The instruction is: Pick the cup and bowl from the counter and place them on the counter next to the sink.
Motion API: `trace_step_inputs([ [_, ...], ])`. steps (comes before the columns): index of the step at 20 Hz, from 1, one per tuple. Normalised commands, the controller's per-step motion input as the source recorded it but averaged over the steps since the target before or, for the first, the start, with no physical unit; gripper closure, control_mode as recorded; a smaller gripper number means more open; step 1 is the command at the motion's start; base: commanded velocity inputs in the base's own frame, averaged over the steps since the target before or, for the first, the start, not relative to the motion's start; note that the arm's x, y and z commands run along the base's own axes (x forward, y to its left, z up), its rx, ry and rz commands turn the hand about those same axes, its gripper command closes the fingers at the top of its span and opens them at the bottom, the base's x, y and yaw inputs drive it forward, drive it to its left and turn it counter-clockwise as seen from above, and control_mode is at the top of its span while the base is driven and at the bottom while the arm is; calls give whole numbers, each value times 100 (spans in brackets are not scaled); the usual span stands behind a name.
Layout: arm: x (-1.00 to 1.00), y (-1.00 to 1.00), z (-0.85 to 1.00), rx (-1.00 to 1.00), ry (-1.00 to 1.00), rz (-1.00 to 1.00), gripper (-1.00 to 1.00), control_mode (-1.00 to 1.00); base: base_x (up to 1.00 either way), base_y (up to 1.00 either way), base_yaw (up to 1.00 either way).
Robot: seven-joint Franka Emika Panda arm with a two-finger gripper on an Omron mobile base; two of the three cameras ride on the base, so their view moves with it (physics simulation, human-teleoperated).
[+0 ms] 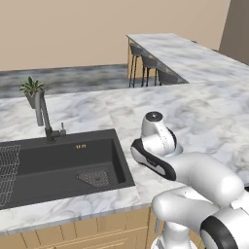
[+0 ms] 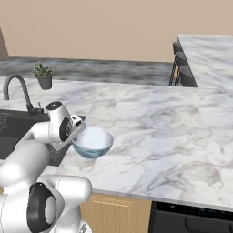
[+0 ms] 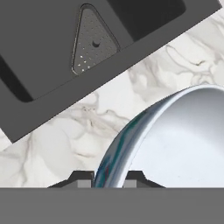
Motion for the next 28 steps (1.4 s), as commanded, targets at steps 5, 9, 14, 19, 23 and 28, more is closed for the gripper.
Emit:
trace_step_inputs([
  [5,0,0,0,0,0,0,-100,-100,0,0,0],
  [9,0,0,0,0,0,0,-100,-100,0,0,0],
  [14,-2,0,0,0,0,0,-100,-100,0,0,0],
  [19,-17,4,0,0,0,0,-100,-100,0,0,0],
  [23,-31,19,7,0,0,0,-100,-100,0,0,0],
  [28,-32,25,16,-1,0,0,-100,-100,0,0,0],
])
